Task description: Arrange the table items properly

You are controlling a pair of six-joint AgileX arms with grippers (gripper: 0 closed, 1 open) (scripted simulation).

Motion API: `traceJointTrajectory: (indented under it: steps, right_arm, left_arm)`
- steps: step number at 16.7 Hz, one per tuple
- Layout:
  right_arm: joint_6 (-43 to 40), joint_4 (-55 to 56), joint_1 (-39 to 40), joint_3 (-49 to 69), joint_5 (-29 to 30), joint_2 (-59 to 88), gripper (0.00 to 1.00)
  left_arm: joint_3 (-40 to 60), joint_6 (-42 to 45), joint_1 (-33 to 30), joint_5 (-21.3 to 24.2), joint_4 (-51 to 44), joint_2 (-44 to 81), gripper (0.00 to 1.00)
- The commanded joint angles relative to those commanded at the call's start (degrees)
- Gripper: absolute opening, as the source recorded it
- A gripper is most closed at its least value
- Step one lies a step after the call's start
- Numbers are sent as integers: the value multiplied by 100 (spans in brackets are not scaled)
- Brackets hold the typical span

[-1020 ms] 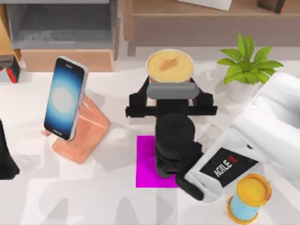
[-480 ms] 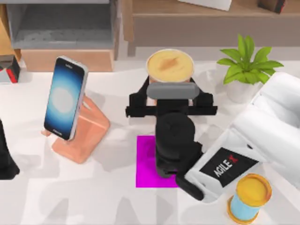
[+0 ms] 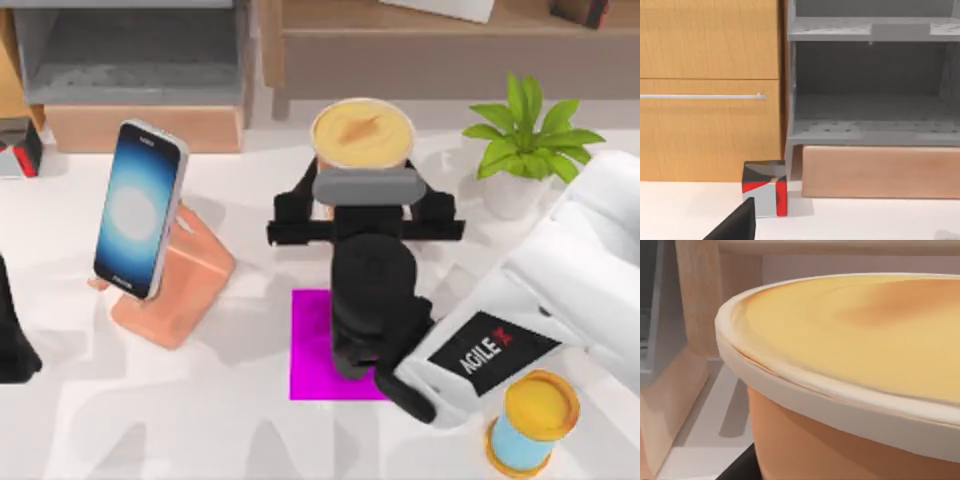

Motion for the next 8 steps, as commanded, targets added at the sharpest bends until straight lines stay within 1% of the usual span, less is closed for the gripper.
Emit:
traceJointTrajectory:
  steps: [5, 8]
  right_arm:
    - [9, -16, -4, 8, -1, -9, 0]
    - [61, 30, -53, 159, -272, -264, 0]
  left_arm:
    - [0, 0, 0, 0, 0, 0, 100]
    - [0, 0, 0, 0, 0, 0, 100]
